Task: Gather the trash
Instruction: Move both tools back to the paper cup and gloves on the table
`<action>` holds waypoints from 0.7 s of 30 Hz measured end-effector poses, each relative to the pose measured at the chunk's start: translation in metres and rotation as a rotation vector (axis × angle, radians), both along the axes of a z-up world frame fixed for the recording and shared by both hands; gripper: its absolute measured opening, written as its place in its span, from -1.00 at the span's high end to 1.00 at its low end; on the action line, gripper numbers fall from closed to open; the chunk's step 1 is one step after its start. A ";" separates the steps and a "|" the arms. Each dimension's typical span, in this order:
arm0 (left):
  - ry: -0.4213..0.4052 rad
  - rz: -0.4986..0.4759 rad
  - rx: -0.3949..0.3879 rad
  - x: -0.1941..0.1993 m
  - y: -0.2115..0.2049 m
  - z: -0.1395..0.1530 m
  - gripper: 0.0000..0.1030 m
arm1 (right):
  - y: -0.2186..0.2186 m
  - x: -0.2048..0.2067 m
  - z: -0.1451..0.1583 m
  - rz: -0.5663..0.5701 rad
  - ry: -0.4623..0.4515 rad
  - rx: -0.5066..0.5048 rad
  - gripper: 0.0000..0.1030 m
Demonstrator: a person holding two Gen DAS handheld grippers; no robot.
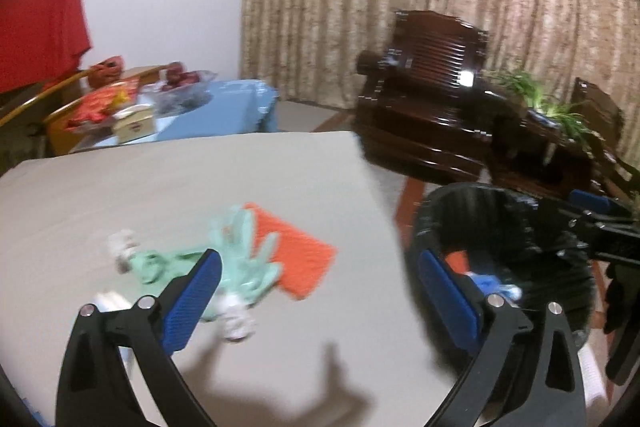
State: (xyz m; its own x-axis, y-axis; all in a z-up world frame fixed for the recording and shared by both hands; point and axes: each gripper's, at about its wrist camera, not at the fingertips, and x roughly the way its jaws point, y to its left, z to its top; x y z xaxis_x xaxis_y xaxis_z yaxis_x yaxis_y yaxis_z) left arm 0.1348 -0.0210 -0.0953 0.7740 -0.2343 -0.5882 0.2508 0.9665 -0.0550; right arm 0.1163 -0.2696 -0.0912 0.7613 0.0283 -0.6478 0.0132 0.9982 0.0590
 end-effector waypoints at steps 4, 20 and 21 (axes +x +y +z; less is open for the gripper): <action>0.005 0.091 0.024 -0.004 0.039 -0.005 -0.88 | 0.034 0.008 0.001 0.073 -0.005 0.014 -0.89; 0.059 0.284 0.119 0.014 0.150 -0.042 -0.88 | 0.146 0.026 -0.008 0.311 0.012 0.020 -0.89; 0.068 0.289 0.118 0.017 0.155 -0.047 -0.88 | 0.151 0.027 -0.009 0.320 0.012 0.021 -0.89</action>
